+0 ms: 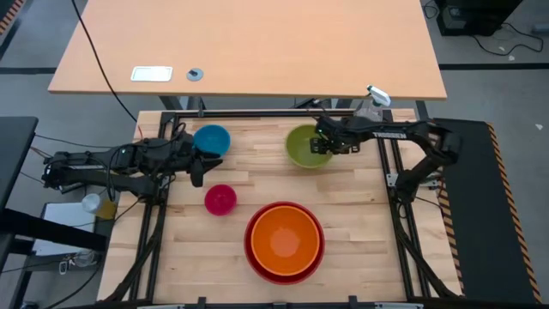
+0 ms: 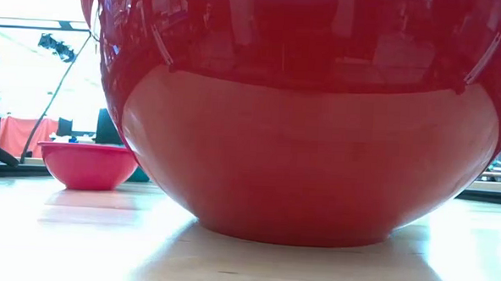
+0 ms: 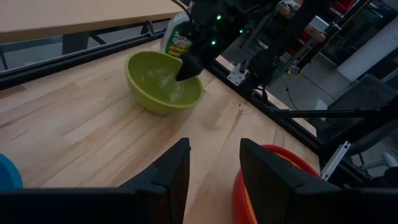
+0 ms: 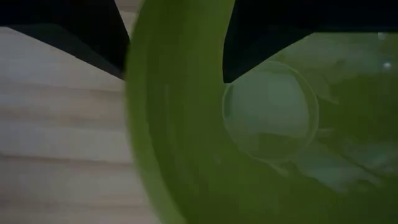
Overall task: Nest bowls inside each other
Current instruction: Stack the green bowl on top of the orange bowl
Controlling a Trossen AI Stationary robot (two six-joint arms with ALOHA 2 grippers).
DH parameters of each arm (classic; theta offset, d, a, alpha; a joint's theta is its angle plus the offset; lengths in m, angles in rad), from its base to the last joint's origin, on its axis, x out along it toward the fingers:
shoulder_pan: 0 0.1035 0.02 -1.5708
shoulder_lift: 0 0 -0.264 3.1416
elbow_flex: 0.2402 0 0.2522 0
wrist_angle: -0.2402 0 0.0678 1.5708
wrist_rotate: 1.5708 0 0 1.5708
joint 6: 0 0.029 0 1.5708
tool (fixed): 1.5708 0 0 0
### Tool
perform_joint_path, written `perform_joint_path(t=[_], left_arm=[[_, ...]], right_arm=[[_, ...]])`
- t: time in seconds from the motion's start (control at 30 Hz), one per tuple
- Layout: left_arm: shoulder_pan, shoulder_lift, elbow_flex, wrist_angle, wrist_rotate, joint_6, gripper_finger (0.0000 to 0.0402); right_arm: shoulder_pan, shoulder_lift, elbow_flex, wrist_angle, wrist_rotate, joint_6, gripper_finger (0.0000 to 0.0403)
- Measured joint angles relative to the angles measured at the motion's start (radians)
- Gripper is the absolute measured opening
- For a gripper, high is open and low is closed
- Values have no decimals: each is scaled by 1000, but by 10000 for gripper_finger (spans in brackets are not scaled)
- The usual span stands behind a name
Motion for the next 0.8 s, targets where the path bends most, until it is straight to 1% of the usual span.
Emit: perform_joint_path(t=[0.1, 0.2, 0.53, 0.67, 0.7, 0.8], left_arm=[[0, 0, 0, 0, 0, 1, 144], [0, 0, 0, 0, 0, 2, 144], [0, 0, 0, -22, 0, 2, 144], [0, 0, 0, -21, 0, 2, 144], [0, 0, 0, -21, 0, 2, 144], [0, 0, 0, -21, 0, 2, 144]], right_arm=[[2, 25, 0, 30, -17, -1, 233], [3, 39, 0, 37, -16, 3, 209], [3, 46, 0, 41, -21, 20, 75], [3, 40, 4, 68, -34, 49, 26], [3, 40, 4, 76, -44, 50, 17], [3, 40, 3, 90, -56, 49, 15]])
